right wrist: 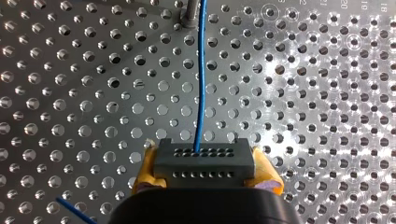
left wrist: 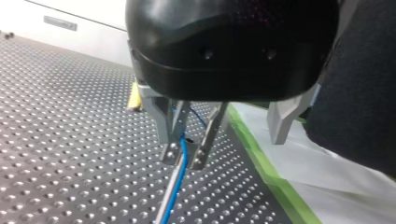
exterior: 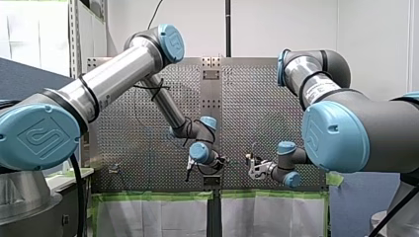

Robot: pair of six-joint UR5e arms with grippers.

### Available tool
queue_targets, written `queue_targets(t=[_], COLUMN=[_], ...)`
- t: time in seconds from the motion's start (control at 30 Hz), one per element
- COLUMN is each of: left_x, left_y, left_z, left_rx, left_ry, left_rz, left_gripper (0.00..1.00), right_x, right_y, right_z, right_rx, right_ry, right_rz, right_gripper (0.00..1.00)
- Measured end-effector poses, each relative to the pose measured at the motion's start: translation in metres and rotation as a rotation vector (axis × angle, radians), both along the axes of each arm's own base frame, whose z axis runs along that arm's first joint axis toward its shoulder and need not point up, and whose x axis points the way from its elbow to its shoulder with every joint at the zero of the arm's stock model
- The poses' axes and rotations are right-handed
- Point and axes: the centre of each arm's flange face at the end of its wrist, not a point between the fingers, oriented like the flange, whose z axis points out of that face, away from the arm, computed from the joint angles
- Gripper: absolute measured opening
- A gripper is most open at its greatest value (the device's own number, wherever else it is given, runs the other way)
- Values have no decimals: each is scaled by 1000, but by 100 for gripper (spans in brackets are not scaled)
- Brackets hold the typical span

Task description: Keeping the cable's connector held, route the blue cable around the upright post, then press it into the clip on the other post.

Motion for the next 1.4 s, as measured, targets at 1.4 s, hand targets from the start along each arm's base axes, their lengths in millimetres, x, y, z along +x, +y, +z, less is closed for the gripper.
queue_targets(t=[1.4], left_x=[-34], left_y=[0], left_z=[35], left_rx=[-66], left_ry=[-71], left_rz=[6], left_gripper=[100], right_x=[-1], right_y=[0], right_z=[0], right_rx=[4], right_ry=[0], right_rz=[-1], right_gripper=[0])
